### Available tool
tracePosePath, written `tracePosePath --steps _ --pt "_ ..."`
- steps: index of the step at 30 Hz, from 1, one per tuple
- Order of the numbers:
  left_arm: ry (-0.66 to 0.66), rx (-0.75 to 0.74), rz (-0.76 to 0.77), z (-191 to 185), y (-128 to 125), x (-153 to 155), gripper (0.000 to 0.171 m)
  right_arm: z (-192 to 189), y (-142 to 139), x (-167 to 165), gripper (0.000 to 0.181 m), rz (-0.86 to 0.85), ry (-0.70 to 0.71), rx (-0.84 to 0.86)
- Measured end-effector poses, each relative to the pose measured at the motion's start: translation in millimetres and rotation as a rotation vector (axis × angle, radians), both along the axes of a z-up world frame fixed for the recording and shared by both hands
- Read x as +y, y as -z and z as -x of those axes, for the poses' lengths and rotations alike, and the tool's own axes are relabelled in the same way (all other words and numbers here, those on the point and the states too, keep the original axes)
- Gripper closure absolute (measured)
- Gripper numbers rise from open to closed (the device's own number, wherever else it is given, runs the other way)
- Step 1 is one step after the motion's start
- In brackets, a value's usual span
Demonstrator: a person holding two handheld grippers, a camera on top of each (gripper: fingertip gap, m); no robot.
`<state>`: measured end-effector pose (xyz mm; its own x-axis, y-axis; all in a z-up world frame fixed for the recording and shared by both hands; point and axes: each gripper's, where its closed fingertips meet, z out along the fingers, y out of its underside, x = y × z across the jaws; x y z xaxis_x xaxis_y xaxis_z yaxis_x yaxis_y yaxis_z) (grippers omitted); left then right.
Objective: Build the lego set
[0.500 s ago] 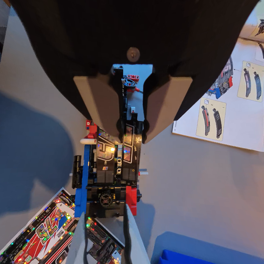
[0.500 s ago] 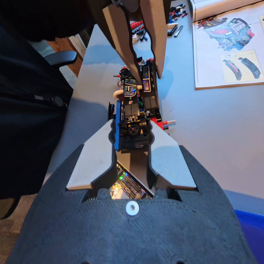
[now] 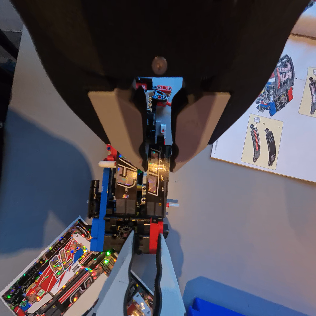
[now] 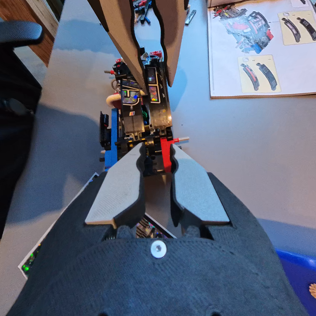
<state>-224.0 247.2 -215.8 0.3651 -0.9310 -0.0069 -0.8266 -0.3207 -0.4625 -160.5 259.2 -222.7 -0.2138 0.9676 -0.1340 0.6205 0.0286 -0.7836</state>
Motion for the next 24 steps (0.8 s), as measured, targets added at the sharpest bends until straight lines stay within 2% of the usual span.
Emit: tracePosePath --steps 8,19,24 --pt "-0.011 0.014 0.024 -1.5 0.5 -3.1 0.148 5.1 4.9 -1.9 0.157 -0.068 -0.076 -0.070" --pt "0.011 0.023 0.045 -1.6 1.7 -3.6 0.148 8.1 6.4 -4.0 0.158 -0.073 -0.165 -0.123" --pt "0.013 0.025 0.039 -2.0 1.8 -3.8 0.148 3.6 6.3 -2.2 0.159 -0.079 -0.152 -0.147"
